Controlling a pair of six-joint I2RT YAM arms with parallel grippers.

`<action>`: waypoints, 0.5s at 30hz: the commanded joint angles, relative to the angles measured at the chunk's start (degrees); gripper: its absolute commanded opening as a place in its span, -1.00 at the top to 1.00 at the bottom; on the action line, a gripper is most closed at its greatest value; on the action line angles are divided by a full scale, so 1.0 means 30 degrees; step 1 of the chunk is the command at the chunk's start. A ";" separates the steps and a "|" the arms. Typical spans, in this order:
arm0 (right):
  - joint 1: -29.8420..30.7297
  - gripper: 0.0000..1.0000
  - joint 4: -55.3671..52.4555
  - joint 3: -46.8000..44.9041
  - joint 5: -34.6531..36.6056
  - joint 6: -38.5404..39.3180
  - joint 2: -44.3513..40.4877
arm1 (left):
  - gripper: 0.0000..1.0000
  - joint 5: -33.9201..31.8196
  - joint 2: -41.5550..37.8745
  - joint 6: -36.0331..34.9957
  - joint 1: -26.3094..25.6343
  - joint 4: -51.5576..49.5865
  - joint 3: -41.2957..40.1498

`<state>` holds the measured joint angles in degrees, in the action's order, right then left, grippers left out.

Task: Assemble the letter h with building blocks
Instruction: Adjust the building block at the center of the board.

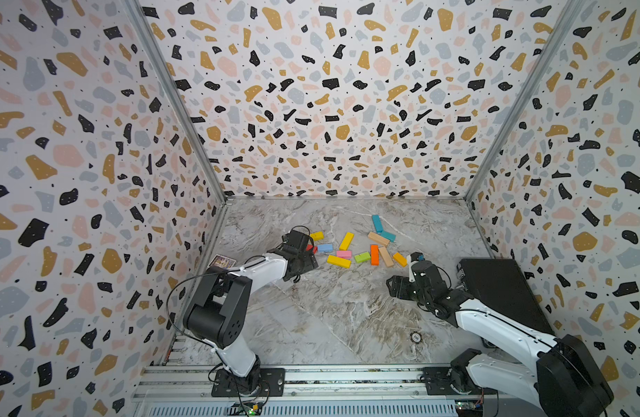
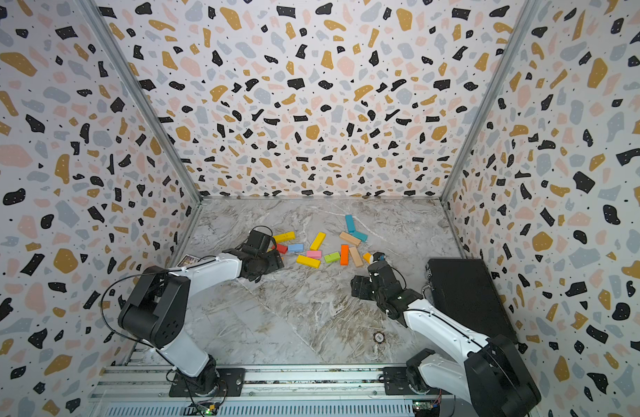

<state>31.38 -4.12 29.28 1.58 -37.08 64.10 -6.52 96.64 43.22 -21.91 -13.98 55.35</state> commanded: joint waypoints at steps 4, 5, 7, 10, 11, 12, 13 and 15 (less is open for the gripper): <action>0.0092 -0.67 0.0438 -0.0322 0.0554 -0.0046 -0.0242 | -0.79 -0.2916 0.0963 0.2014 0.0011 -0.0934 0.1606; 0.0089 -0.67 0.0436 -0.0371 0.0556 -0.0039 -0.0213 | -0.78 -0.3114 0.1083 0.2172 0.0009 -0.1190 0.1852; 0.0090 -0.67 0.0436 -0.0396 0.0585 -0.0062 -0.0158 | -0.77 -0.3376 0.1333 0.2933 -0.0126 -0.1372 0.2201; 0.0110 -0.67 0.0447 -0.0410 0.0538 -0.0091 -0.0097 | -0.76 -0.3679 0.1891 0.3601 -0.0419 -0.1855 0.2915; 0.0089 -0.67 0.0436 -0.0410 0.0505 -0.0082 -0.0125 | -0.75 -0.3914 0.2216 0.3936 -0.0524 -0.2333 0.3313; 0.0088 -0.67 0.0451 -0.0433 0.0497 -0.0094 -0.0140 | -0.74 -0.4074 0.2477 0.4238 -0.0575 -0.2743 0.3610; 0.0088 -0.67 0.0438 -0.0443 0.0509 -0.0120 -0.0154 | -0.73 -0.4166 0.2732 0.4465 -0.0659 -0.3027 0.3930; 0.0099 -0.67 0.0436 -0.0456 0.0500 -0.0146 -0.0211 | -0.73 -0.4278 0.3096 0.4976 -0.0793 -0.3461 0.4318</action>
<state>31.42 -2.98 28.18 2.42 -37.12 64.12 -16.78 104.68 54.35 -23.62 -20.43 66.28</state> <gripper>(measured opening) 0.836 0.865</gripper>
